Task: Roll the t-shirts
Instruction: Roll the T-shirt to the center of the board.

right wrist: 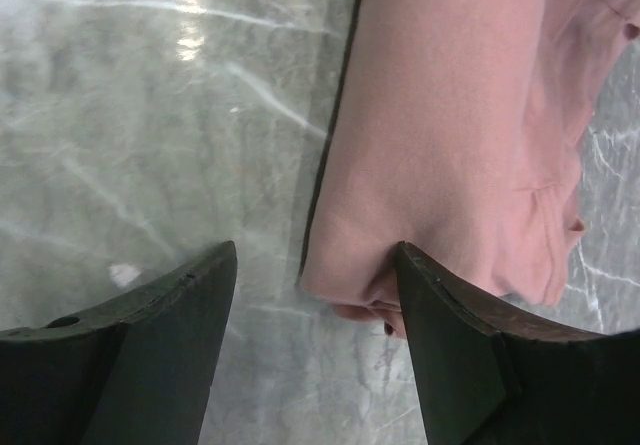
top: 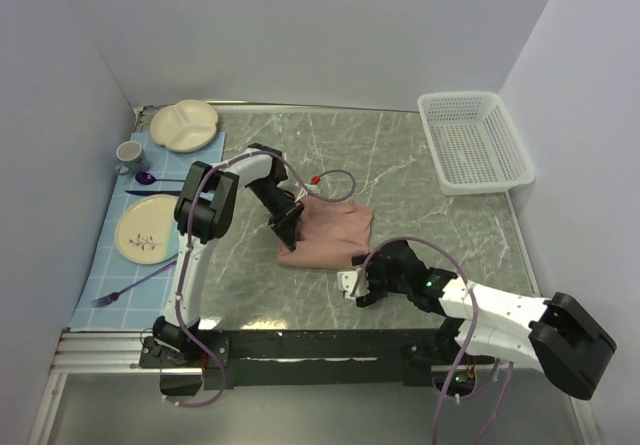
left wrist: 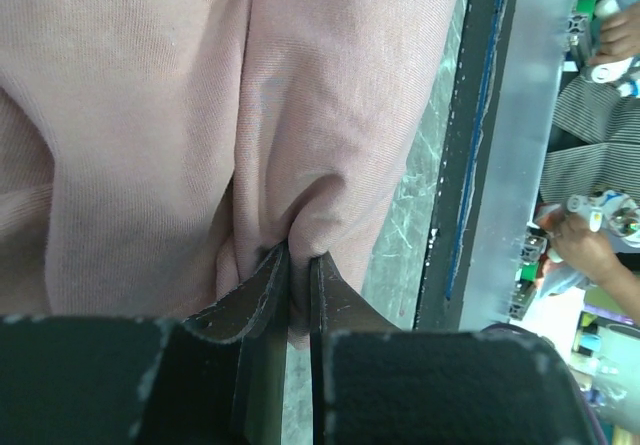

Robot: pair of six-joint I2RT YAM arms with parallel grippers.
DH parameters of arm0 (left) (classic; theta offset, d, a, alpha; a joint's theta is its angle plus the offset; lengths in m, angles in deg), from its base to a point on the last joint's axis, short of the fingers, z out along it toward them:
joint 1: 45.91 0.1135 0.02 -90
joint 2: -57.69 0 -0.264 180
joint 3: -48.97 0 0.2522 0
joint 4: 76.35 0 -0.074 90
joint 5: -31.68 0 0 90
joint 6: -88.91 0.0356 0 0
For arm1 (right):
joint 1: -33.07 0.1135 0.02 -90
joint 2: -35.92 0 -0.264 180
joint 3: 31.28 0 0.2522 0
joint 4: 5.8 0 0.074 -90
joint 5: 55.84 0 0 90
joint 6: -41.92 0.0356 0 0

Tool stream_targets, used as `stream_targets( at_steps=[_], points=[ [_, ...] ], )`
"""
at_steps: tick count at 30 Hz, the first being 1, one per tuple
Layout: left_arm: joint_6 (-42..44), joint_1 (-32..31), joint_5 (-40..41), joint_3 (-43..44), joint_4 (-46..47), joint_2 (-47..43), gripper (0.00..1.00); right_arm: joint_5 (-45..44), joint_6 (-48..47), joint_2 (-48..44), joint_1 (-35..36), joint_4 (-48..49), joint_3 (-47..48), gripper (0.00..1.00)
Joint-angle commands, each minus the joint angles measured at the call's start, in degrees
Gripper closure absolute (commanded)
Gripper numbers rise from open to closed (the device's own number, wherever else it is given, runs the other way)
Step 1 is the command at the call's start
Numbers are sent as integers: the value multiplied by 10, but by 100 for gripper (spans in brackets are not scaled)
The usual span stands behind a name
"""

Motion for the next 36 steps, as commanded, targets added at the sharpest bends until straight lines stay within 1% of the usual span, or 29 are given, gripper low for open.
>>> stream_targets(
  at_steps=[1,2,4,5,7,9,12,13,14,15,16,17,18,19,20,21,22,23,24,25,26,27,28,30,31,34,36],
  points=[
    [38,-6,16,18,42,24,90,-29,7,56,-1,-28,37,27],
    [39,-6,18,16,43,24,90,-32,13,81,-3,-32,41,30],
    [41,-6,21,13,45,22,90,-35,32,99,-9,-35,51,31],
    [41,-6,24,10,48,20,90,-38,35,99,-9,-25,48,34],
    [40,-2,26,-1,56,12,89,-44,42,104,-11,-18,45,36],
    [46,4,21,-9,58,8,88,-44,50,106,-12,-18,48,39],
    [45,19,11,-28,63,-7,85,-24,48,111,-12,-41,56,62],
    [43,29,6,-36,70,-19,83,-19,50,117,-12,-46,63,83],
    [37,34,5,-41,78,-28,80,-17,51,120,-13,-52,67,87],
    [17,40,4,-48,89,-41,78,-15,50,122,-15,-63,70,87],
    [7,47,4,-68,105,-76,76,-13,50,123,-15,-65,74,87],
    [-1,59,4,-81,137,-99,70,-12,51,123,-15,-64,75,88],
    [-28,64,8,-99,166,-127,66,-12,52,122,-16,-62,73,88],
    [-37,70,15,-144,195,-194,64,-9,51,120,-16,-63,73,89],
    [-46,69,42,-175,265,-236,60,-5,53,122,-16,-65,73,89],
    [-62,66,55,-211,305,-279,57,-2,56,122,-17,-74,75,89],
    [-73,57,73,-286,346,-367,55,0,56,123,-18,-77,78,90],
    [-89,49,92,-329,398,-411,50,6,57,123,-19,-79,78,89],
    [-105,36,129,-372,474,-454,47,7,59,124,-19,-80,80,89],
    [-108,3,148,-453,512,-532,45,10,60,125,-21,-81,80,90],
    [-110,-16,163,-492,542,-569,44,14,60,126,-20,-86,83,90],
    [-120,-37,205,-529,606,-603,44,19,60,128,-21,-88,85,90],
    [-128,-82,228,-602,640,-665,43,20,59,129,-23,-89,86,89],
    [-137,-121,274,-666,708,-716,41,26,62,133,-25,-94,92,90],
    [-133,-151,318,-717,767,-751,41,27,66,137,-27,-98,94,89],
    [-117,-176,372,-771,855,-761,41,33,73,143,-32,-102,101,89],
    [-104,-180,380,-774,864,-748,42,35,73,143,-34,-103,102,89]
  ],
)
